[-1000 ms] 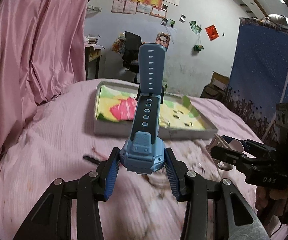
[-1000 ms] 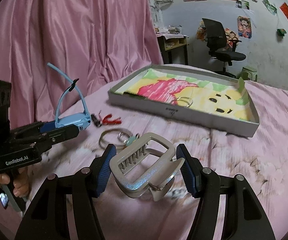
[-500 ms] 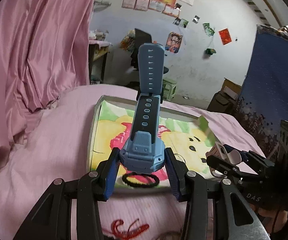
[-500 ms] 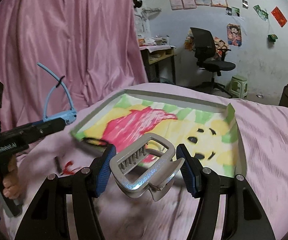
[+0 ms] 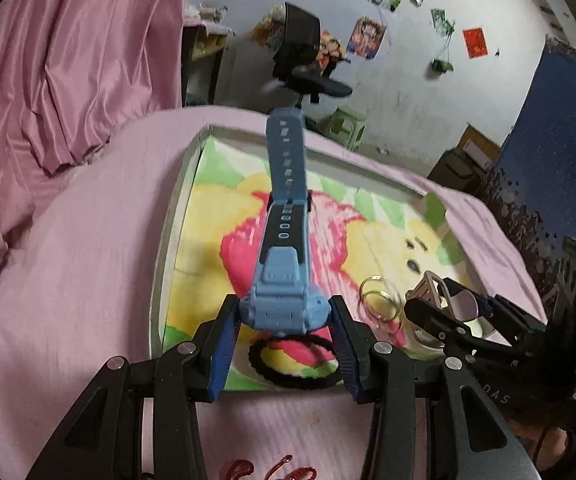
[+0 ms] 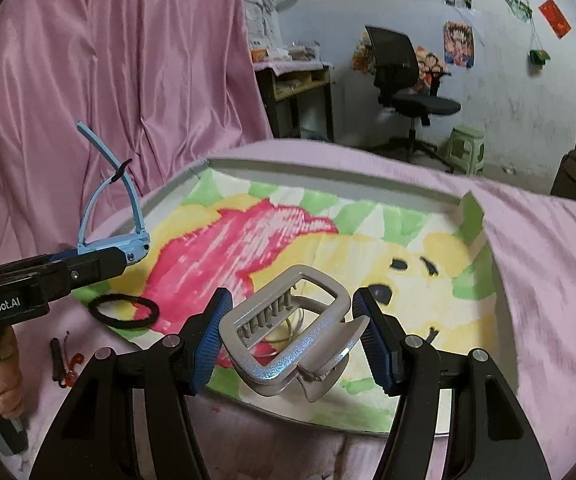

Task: Organize jewelry
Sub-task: 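Carry the smartwatch and claw clip over the grey tray with both tools, then open both tools to set the watch and clip in the tray, then grasp the yellow-bead keychain with the left tool while the right tool grasps the white plastic strip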

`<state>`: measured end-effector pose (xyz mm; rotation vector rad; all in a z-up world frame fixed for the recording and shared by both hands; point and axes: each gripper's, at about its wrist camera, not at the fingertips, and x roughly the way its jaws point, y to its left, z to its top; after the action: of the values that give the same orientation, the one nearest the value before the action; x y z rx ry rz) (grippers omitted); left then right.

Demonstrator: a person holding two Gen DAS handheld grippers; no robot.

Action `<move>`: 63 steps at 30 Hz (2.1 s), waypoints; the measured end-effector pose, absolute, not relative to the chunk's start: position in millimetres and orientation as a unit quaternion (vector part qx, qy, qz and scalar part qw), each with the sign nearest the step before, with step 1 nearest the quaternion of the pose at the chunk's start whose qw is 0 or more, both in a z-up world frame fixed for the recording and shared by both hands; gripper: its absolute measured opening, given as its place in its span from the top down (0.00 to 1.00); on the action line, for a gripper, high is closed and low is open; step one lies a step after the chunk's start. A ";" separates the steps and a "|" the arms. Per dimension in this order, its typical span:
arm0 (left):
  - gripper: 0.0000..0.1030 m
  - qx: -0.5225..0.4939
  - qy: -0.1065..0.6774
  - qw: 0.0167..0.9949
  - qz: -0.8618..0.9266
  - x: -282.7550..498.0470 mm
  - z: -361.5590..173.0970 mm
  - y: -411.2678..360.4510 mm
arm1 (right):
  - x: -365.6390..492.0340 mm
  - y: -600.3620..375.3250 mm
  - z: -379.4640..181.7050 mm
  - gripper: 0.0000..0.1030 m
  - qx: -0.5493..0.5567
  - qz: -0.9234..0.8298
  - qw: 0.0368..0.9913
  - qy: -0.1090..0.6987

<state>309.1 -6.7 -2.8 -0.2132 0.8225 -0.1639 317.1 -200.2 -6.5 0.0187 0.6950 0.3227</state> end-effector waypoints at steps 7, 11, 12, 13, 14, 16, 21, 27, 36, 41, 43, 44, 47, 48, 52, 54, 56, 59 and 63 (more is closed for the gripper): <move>0.59 -0.094 0.393 0.911 -0.088 300.1 -4.6 -8.0 | 320.8 -197.4 -18.4 0.44 0.005 0.161 0.919 0.360; 0.57 -0.099 0.379 0.916 -0.085 291.1 -4.0 -2.2 | 316.7 -201.0 -16.8 0.44 0.010 0.164 0.919 0.358; 0.51 -0.098 0.376 0.918 -0.085 289.2 -2.7 -2.0 | 316.3 -202.2 -16.3 0.44 0.011 0.164 0.920 0.357; 0.48 -0.096 0.369 0.920 -0.085 285.5 -1.0 -2.3 | 315.9 -203.3 -15.9 0.44 0.012 0.162 0.920 0.356; 0.44 -0.094 0.364 0.923 -0.083 282.9 1.1 -3.2 | 314.2 -204.8 -15.6 0.43 0.015 0.161 0.920 0.356; 0.44 -0.090 0.355 0.927 -0.080 276.4 3.9 -4.2 | 312.2 -207.2 -14.9 0.37 0.020 0.158 0.923 0.351; 0.29 -0.082 0.321 0.941 -0.070 254.8 12.8 -1.5 | 299.6 -214.7 -7.2 0.34 0.030 0.149 0.931 0.330; 0.10 -0.077 0.269 0.958 -0.060 221.1 25.0 2.9 | 264.7 -226.5 12.4 0.13 0.041 0.138 0.950 0.275; 0.00 -0.050 0.199 0.978 -0.043 169.8 35.8 2.2 | 205.8 -233.0 31.7 0.01 0.039 0.131 0.968 0.210; 0.00 -0.028 0.186 0.981 -0.045 146.2 35.2 -1.9 | 177.2 -230.7 37.8 0.01 0.029 0.131 0.974 0.181; 0.00 -0.025 0.184 0.981 -0.046 139.3 34.7 -3.0 | 170.1 -228.6 39.6 0.01 0.026 0.133 0.975 0.176; 0.00 -0.024 0.185 0.981 -0.048 135.5 34.1 -2.6 | 165.2 -228.2 39.9 0.01 0.024 0.134 0.975 0.174; 0.00 -0.023 0.187 0.981 -0.050 124.8 30.7 -3.8 | 155.5 -227.4 39.9 0.01 0.018 0.137 0.976 0.171; 0.00 -0.022 0.189 0.980 -0.051 121.9 29.5 -3.9 | 153.1 -227.4 39.3 0.01 0.016 0.137 0.976 0.170; 0.00 -0.020 0.201 0.978 -0.057 115.5 24.7 -5.1 | 138.0 -227.9 35.2 0.01 0.005 0.139 0.976 0.169; 0.00 -0.019 0.210 0.976 -0.061 114.3 21.1 -5.9 | 133.8 -227.8 31.9 0.01 0.000 0.142 0.975 0.172; 0.00 -0.020 0.222 0.973 -0.064 115.9 17.9 -6.4 | 130.3 -228.3 27.2 0.01 -0.007 0.142 0.973 0.179; 0.00 -0.020 0.241 0.967 -0.076 118.0 13.7 -7.0 | 127.2 -228.7 21.7 0.01 -0.015 0.145 0.971 0.190; 0.00 -0.023 0.269 0.959 -0.090 122.4 6.7 -7.2 | 125.9 -229.4 12.5 0.02 -0.026 0.149 0.965 0.212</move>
<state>122.4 -7.2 6.7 -0.0463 0.5450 -0.1821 125.9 -229.4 12.5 -0.0524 0.4293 0.3014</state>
